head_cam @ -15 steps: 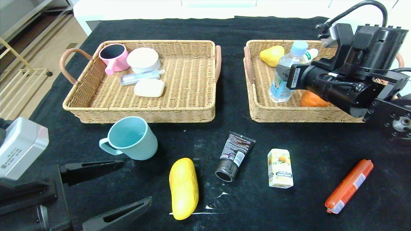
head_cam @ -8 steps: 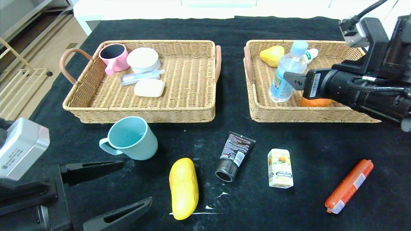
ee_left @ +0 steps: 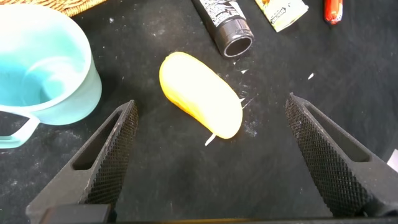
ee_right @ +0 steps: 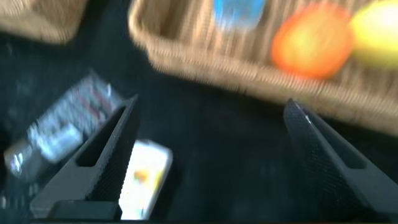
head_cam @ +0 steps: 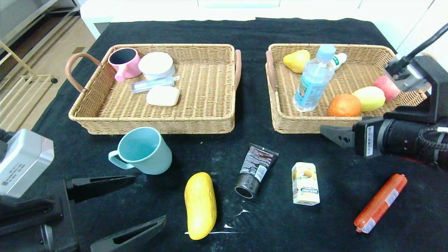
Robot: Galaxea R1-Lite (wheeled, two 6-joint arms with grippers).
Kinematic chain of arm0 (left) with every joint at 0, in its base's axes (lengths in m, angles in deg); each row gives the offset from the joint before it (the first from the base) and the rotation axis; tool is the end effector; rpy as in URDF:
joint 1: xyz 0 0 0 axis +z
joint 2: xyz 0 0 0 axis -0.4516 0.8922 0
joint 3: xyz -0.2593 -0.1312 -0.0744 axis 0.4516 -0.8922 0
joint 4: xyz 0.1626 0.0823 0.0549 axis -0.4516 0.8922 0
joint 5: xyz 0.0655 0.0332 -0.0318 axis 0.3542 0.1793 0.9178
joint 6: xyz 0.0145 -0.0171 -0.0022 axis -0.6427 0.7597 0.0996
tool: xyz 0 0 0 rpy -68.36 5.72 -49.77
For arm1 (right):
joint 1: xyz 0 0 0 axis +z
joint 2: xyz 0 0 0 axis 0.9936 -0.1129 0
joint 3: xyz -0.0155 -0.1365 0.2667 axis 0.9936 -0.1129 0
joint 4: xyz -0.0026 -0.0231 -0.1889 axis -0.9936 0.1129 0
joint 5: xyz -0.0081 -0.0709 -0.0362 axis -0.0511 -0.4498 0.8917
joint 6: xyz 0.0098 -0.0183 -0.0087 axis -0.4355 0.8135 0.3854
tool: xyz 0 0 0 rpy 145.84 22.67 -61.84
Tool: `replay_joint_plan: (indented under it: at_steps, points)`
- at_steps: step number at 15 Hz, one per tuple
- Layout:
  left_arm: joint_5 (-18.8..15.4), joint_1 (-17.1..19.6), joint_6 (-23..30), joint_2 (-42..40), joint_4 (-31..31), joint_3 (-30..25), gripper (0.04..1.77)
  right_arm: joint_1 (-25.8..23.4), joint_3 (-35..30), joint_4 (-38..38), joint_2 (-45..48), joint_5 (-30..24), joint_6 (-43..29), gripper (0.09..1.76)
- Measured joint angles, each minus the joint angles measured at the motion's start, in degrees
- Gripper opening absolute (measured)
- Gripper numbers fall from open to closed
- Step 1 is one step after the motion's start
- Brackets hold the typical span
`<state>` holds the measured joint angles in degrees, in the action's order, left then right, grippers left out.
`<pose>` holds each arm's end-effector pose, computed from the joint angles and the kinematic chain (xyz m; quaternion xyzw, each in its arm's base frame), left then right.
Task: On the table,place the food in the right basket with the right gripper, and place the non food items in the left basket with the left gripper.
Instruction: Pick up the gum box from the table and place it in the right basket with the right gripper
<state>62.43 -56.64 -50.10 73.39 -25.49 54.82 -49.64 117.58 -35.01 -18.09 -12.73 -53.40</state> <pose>0.1135 -0.0707 0.2223 0.0567 0.1276 -0.3666 0.9199 0.2020 0.1268 0.2721 -0.0348 0.1494 0.1230 0.9805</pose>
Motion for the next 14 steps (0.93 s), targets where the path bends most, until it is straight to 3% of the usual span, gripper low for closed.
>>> replay_joint_plan:
  at_steps: [3, 14]
  points:
    - [0.0, 0.0, -0.1, 0.0, 0.0, 0.1, 1.72, 3.6, -0.5, 8.8, 0.5, 0.7, -7.3, 1.68]
    - [0.1, 0.0, -0.4, 0.0, 0.0, 0.0, 1.72, 9.3, 2.0, 16.5, -6.0, 2.3, -15.5, 1.70]
